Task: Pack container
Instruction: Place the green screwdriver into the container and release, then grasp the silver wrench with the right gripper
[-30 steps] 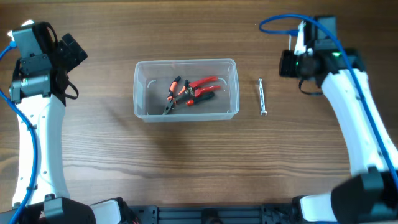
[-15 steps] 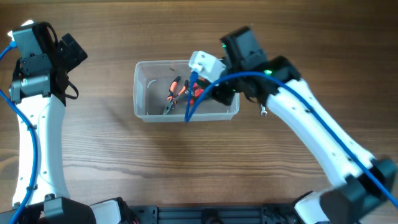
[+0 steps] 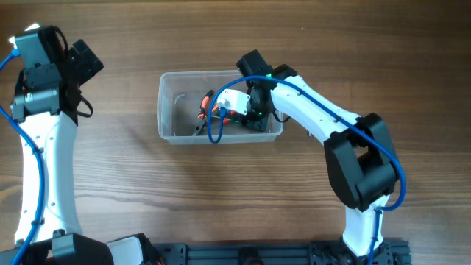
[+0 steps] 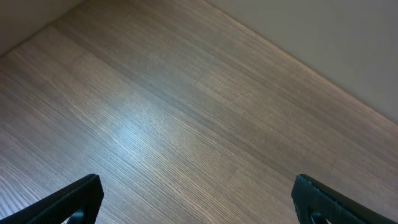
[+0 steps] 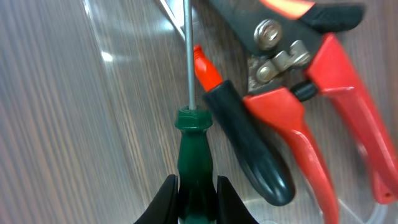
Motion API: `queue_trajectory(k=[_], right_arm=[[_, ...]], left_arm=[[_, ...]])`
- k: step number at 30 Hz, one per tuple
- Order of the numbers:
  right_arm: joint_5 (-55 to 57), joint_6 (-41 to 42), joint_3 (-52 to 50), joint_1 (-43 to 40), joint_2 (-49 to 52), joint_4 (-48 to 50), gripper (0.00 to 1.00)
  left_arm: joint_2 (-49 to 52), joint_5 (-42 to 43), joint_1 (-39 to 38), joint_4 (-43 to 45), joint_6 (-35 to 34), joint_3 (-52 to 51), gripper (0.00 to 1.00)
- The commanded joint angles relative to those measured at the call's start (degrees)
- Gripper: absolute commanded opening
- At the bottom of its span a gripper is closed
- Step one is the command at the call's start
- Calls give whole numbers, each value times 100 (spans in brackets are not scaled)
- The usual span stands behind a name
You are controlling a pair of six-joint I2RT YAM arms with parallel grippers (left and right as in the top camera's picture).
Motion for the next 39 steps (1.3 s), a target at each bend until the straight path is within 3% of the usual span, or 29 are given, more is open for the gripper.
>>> queue_trajectory(k=[1, 6, 11, 14, 18, 25, 30, 36, 39], right_arm=[[269, 81, 22, -22, -31, 17, 59], [1405, 986, 243, -24, -376, -96, 59], [1521, 1659, 750, -70, -1386, -170, 59], [1519, 2535, 918, -258, -2039, -61, 64], [1410, 4262, 916, -1104, -2632, -258, 69], [1412, 6212, -68, -2273, -2221, -693, 52], [1379, 6247, -623, -2374, -1580, -282, 49], [1325, 5702, -623, -2374, -737, 267, 49], [1322, 5685, -623, -2374, -332, 420, 42]], left_arm=[[33, -87, 31, 17, -11, 46, 100], [33, -87, 31, 17, -11, 46, 100], [33, -85, 31, 17, -11, 46, 100], [33, -87, 31, 17, -11, 46, 100], [33, -85, 31, 17, -11, 46, 100], [33, -85, 31, 17, -11, 46, 100], [33, -85, 31, 17, -11, 46, 100], [33, -87, 31, 17, -11, 46, 100], [33, -87, 31, 17, -11, 46, 100]])
